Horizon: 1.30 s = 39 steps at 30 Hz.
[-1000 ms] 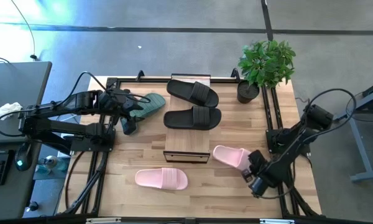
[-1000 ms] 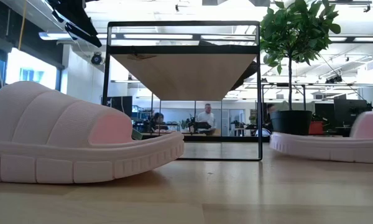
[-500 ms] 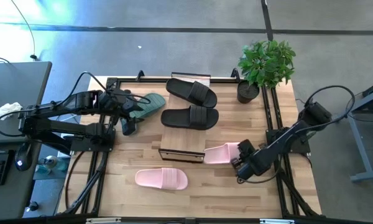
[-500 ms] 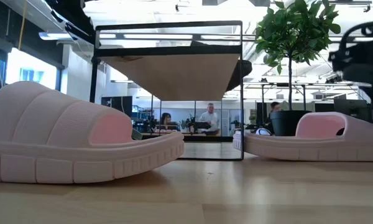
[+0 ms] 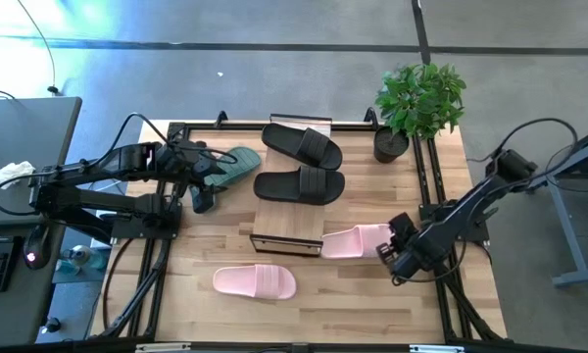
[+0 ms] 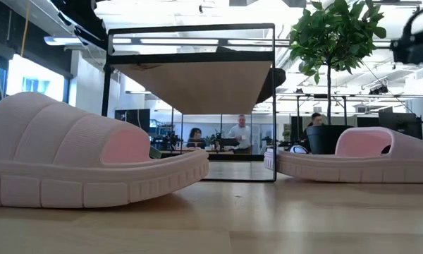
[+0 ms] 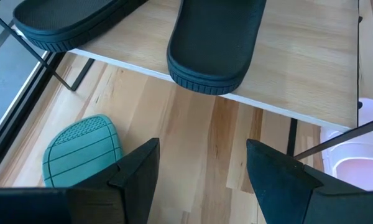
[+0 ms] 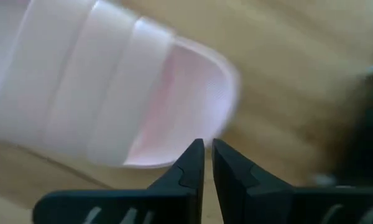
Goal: Pick and place slides into the shelf
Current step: Put the right pink slide under the shelf
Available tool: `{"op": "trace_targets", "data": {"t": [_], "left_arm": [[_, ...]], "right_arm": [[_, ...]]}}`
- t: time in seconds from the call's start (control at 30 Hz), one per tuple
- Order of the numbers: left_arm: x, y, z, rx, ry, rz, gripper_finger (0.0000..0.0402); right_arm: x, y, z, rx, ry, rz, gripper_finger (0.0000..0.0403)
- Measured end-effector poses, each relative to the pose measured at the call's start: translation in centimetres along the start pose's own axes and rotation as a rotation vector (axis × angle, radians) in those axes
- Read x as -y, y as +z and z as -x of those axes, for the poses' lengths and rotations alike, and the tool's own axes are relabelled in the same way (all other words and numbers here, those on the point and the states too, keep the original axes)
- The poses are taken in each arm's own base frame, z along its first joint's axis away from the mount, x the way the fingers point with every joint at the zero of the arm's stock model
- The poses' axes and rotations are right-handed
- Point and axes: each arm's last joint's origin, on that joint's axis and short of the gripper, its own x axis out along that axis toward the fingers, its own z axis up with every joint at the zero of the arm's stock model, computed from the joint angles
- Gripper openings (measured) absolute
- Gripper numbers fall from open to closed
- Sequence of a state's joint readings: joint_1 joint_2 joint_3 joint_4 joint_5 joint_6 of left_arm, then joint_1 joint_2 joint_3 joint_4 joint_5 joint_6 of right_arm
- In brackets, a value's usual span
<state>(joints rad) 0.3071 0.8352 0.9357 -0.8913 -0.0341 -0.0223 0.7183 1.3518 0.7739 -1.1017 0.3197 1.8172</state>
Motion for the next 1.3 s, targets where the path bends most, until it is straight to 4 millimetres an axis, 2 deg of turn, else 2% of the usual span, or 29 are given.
{"op": "trace_targets", "data": {"t": [0.17, 0.43, 0.53, 0.87, 1.0, 1.3], "left_arm": [[0.0, 0.0, 0.0, -0.001, 0.0, 0.0, 0.0223], [0.0, 0.0, 0.0, -0.001, 0.0, 0.0, 0.0223], [0.0, 0.0, 0.0, -0.001, 0.0, 0.0, 0.0223], [0.0, 0.0, 0.0, 0.0, 0.0, 0.008, 0.0223], [0.0, 0.0, 0.0, 0.002, 0.001, 0.008, 0.0223], [0.0, 0.0, 0.0, 0.002, 0.0, 0.012, 0.0223]], "right_arm": [[0.0, -0.8, -2.7, 0.008, 0.093, -0.071, 0.0023], [0.7, -0.8, -4.7, 0.042, 0.115, -0.124, 0.0022], [1.0, -0.8, -5.6, 0.042, 0.134, -0.192, 0.0022], [0.2, -0.6, -5.1, 0.074, 0.186, -0.292, 0.0021], [-0.2, -0.3, -5.1, 0.072, 0.223, -0.375, 0.0006], [0.3, 0.6, -5.4, 0.098, 0.148, -0.473, 0.0001]]}}
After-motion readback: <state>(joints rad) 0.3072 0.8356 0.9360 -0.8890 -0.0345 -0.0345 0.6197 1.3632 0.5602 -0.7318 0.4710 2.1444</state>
